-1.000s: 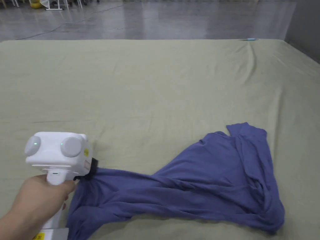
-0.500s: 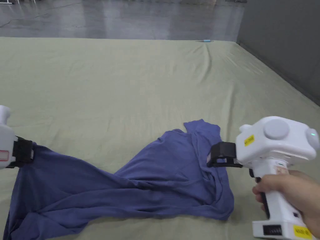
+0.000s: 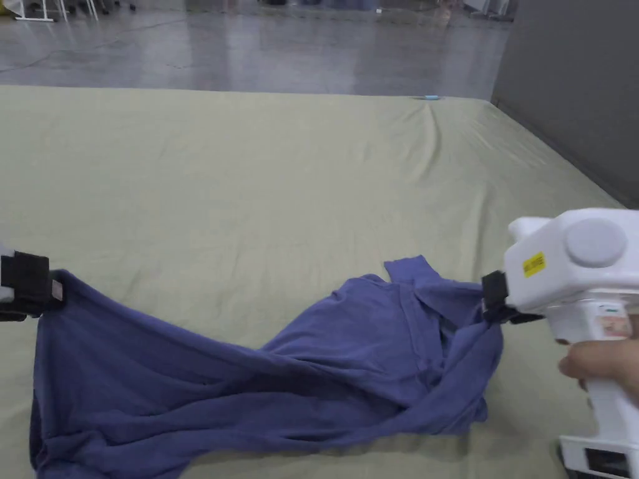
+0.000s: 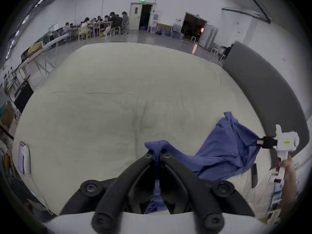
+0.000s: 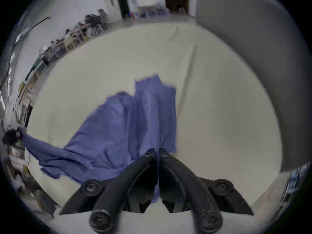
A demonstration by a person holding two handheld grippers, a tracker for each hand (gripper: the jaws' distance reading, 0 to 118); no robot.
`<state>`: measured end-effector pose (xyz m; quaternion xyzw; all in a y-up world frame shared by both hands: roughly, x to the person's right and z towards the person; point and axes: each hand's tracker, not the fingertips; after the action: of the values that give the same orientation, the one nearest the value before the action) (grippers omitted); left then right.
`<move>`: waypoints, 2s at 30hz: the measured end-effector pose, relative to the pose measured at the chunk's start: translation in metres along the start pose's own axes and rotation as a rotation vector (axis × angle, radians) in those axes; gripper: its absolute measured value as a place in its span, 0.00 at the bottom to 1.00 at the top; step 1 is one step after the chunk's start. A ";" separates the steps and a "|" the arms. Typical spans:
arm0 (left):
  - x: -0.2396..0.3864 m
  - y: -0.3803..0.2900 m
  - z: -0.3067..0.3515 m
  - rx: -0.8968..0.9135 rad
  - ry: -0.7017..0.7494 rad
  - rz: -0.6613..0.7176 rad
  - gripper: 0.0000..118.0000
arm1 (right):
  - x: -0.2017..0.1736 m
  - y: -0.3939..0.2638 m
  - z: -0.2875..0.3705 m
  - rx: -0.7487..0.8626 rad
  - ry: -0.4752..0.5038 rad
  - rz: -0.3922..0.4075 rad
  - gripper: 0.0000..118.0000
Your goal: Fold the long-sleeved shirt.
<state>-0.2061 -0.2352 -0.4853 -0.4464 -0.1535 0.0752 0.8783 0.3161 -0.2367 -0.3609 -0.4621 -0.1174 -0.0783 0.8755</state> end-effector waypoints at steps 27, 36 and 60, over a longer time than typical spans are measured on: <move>0.081 0.307 0.203 0.528 -0.021 0.204 0.00 | 0.030 0.357 0.287 0.675 -0.337 -0.151 0.00; 0.060 0.277 0.122 0.326 0.049 0.154 0.00 | 0.049 0.300 0.203 0.515 -0.270 -0.068 0.00; -0.067 -0.078 0.015 -0.304 0.129 0.017 0.00 | 0.063 -0.173 0.078 -0.059 -0.053 0.150 0.00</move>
<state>-0.2752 -0.2878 -0.4275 -0.5795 -0.1025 0.0298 0.8080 0.3240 -0.2706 -0.1643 -0.4971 -0.1032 -0.0035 0.8615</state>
